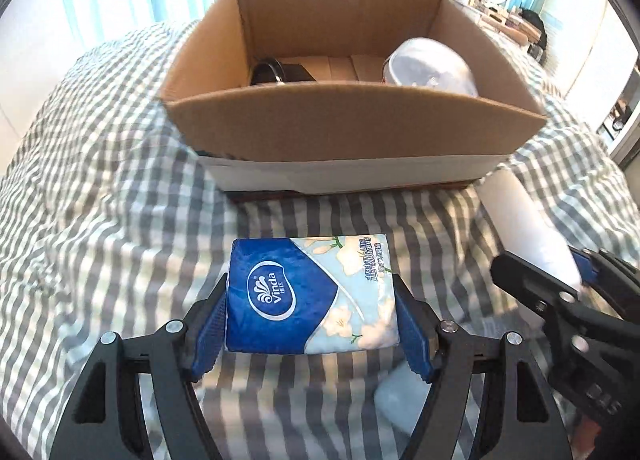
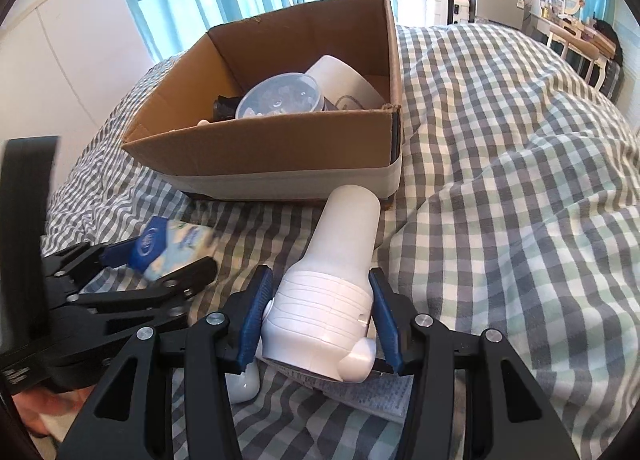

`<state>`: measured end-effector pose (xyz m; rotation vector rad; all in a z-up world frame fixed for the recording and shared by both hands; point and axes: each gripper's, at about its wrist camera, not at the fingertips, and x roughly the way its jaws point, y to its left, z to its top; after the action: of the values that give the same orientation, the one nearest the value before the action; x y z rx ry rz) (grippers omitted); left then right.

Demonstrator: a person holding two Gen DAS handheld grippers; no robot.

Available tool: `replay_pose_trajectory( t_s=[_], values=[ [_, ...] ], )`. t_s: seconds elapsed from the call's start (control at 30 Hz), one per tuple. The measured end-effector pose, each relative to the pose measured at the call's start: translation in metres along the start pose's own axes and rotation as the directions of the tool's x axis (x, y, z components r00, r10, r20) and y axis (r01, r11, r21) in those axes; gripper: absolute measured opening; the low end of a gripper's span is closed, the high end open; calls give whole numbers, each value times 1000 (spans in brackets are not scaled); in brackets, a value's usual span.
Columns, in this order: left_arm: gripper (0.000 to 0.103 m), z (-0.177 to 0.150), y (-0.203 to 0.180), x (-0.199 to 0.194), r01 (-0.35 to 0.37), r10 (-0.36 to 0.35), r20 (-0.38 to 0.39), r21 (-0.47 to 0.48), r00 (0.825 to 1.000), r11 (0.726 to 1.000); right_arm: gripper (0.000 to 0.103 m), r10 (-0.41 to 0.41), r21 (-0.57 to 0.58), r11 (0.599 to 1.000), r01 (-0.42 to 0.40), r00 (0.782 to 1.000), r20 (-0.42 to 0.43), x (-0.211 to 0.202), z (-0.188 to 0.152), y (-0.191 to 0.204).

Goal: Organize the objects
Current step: 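Lift the hair dryer and tissue pack toward the box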

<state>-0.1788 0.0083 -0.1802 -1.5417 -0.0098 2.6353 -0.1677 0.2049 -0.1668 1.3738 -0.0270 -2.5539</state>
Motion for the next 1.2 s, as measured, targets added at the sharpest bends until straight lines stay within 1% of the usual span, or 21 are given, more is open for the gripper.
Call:
replay_pose_trajectory(
  t_s=[0.13, 0.2, 0.23, 0.3, 0.33, 0.43, 0.7, 0.9, 1.03, 1.2],
  values=[
    [75, -10, 2, -24, -8, 9, 30, -4, 1000, 1000, 48, -7, -15, 1000, 7, 1000, 13, -11, -2, 9],
    [75, -17, -4, -37, -6, 7, 49, -9, 999, 1000, 48, -14, -23, 1000, 15, 1000, 27, -17, -4, 14],
    [75, -17, 2, -42, -4, 5, 57, -14, 998, 1000, 48, -14, -27, 1000, 15, 999, 31, -24, -4, 8],
    [75, -13, 8, -50, -6, 7, 74, -23, 997, 1000, 48, -13, -30, 999, 14, 999, 44, -32, -1, 11],
    [75, -9, 7, -53, -6, 9, 82, -26, 997, 1000, 48, -13, -29, 999, 15, 999, 50, -38, -10, 8],
    [75, -11, 13, -68, -7, 10, 110, -26, 994, 1000, 48, -8, -28, 1000, 10, 998, 69, -52, -14, 13],
    [75, -9, 6, -108, -24, 25, 177, -9, 984, 1000, 48, -10, -56, 998, 18, 989, 145, -91, -4, 26],
    [75, 7, 4, -132, -43, 44, 222, -7, 974, 999, 48, 4, -83, 996, 12, 981, 193, -116, 11, 31],
    [75, 27, 3, -145, -53, 51, 248, 1, 967, 999, 48, 21, -92, 996, -1, 976, 217, -130, 30, 31],
    [75, 57, 5, -158, -66, 60, 285, 11, 957, 998, 48, 34, -105, 994, -8, 967, 251, -144, 63, 31]
  ],
)
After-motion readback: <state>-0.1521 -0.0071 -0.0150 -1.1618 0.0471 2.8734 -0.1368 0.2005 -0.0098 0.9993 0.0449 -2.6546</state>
